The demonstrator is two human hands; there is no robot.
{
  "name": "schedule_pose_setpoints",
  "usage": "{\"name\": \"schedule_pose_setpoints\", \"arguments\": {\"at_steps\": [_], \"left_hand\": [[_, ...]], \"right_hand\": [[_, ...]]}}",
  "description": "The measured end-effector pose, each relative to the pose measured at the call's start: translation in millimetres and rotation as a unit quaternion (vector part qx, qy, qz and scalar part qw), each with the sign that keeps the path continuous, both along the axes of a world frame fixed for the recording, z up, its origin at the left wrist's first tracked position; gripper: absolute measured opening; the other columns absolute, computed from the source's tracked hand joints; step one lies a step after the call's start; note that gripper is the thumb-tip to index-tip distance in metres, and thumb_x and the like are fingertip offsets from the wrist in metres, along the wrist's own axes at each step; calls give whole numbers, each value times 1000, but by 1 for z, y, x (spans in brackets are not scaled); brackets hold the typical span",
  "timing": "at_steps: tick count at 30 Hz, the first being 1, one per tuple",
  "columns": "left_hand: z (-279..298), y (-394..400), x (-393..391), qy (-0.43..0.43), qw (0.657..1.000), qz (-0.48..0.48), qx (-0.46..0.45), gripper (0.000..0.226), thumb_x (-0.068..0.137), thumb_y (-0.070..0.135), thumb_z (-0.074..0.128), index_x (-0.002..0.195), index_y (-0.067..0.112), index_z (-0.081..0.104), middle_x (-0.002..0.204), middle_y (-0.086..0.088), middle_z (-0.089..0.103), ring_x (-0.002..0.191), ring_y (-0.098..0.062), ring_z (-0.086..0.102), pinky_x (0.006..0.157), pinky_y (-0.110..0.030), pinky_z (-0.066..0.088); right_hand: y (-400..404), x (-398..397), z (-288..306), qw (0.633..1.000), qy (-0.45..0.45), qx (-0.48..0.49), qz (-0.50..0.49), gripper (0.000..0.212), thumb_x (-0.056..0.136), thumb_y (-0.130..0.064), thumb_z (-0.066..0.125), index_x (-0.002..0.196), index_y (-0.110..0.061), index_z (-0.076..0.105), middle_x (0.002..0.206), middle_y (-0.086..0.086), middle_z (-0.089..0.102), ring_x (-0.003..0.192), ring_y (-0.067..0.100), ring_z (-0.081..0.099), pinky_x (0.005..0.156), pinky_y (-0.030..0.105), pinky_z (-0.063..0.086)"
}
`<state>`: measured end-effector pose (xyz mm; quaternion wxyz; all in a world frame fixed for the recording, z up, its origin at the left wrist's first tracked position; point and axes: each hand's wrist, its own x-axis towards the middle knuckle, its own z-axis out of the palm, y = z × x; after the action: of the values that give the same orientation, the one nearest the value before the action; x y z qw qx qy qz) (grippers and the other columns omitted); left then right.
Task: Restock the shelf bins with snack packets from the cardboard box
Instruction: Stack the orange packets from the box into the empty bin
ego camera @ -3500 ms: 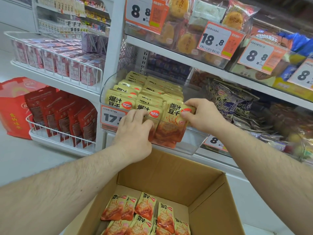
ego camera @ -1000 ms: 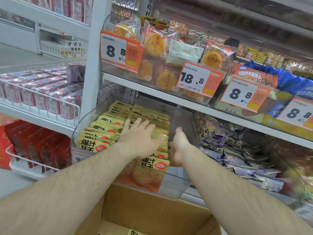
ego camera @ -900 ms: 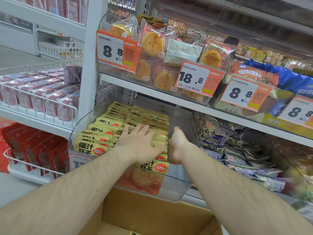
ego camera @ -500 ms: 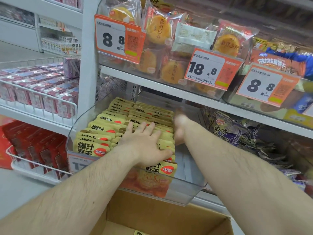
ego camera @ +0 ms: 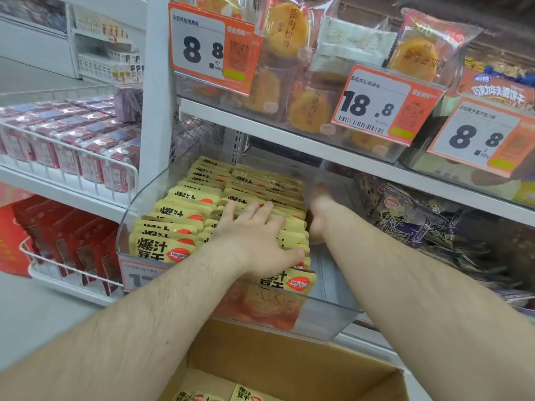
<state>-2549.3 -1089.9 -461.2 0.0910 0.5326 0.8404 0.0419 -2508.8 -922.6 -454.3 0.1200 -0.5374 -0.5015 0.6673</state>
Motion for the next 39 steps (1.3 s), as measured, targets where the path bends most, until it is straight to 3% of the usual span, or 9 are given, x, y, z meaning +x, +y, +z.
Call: {"name": "schedule_pose_setpoints", "arguments": {"at_steps": [4, 8, 13, 16, 25, 28, 31, 35, 39], "left_hand": [[6, 1, 1, -38, 999, 14, -5, 84, 87, 79, 23, 158, 35, 10, 165, 8, -11, 152, -15, -14, 120, -52, -12], [8, 3, 3, -48, 999, 24, -1, 85, 86, 78, 24, 158, 34, 11, 166, 9, -9, 152, -14, -12, 121, -52, -11], [5, -1, 2, -20, 1000, 11, 3, 87, 86, 79, 25, 158, 34, 10, 166, 8, -9, 152, -16, -10, 121, -52, -9], [4, -1, 1, -13, 1000, 5, 6, 86, 86, 78, 28, 158, 34, 11, 166, 8, -8, 152, -15, -10, 121, -51, -9], [5, -5, 1, -3, 1000, -7, -1, 83, 88, 76, 28, 158, 36, 9, 166, 9, -9, 152, -14, -10, 122, -49, -9], [8, -8, 5, -1, 1000, -8, 23, 79, 91, 73, 28, 158, 32, 14, 166, 6, -4, 153, -16, -8, 121, -51, -11], [8, -25, 21, 22, 987, -26, 158, 68, 94, 59, 38, 153, 24, 33, 164, 2, 20, 152, -18, 9, 123, -48, 0], [-11, -71, 55, 2, 949, -67, 309, 46, 80, 41, 45, 116, 20, 65, 113, 2, 66, 114, -24, 51, 100, -40, 42], [-43, -106, 61, 13, 949, -109, 294, 32, 75, 31, 48, 90, 14, 71, 93, 0, 69, 103, -28, 57, 88, -45, 50]], "right_hand": [[-17, 23, -10, 996, -71, -27, 44, 88, 69, -71, 25, 129, -18, 63, 136, 14, 60, 133, 37, 47, 112, 70, 9], [-49, 42, -9, 998, -6, -36, 56, 76, 94, -70, 20, 118, -20, 71, 106, 13, 74, 102, 34, 68, 86, 46, 55], [-59, 54, -6, 998, 5, -64, 23, 85, 92, -75, 19, 93, -3, 65, 95, 19, 72, 92, 36, 68, 89, 49, 52], [-73, 55, -2, 998, 0, -69, 8, 76, 94, -72, 23, 106, -14, 70, 91, 13, 74, 83, 28, 71, 66, 35, 57], [-81, 53, -7, 996, 45, -78, -19, 68, 92, -68, 29, 108, -22, 75, 103, 13, 75, 98, 34, 71, 95, 54, 51], [-85, 59, -3, 993, 67, -96, 14, 75, 92, -73, 23, 132, -23, 62, 133, 13, 63, 119, 36, 61, 108, 55, 39], [-103, 74, 7, 996, 38, 80, 25, 66, 98, -63, 30, 150, -22, 39, 155, 3, 38, 139, 25, 39, 110, 47, 29], [-146, 116, -3, 877, 61, 477, -2, 11, 88, -29, 61, 95, -20, 61, 94, -4, 63, 80, 9, 56, 72, 27, 45], [-182, 145, -59, 825, 96, 553, 71, 7, 70, -17, 56, 64, -17, 59, 57, -3, 56, 58, 12, 50, 57, 27, 41]]}}
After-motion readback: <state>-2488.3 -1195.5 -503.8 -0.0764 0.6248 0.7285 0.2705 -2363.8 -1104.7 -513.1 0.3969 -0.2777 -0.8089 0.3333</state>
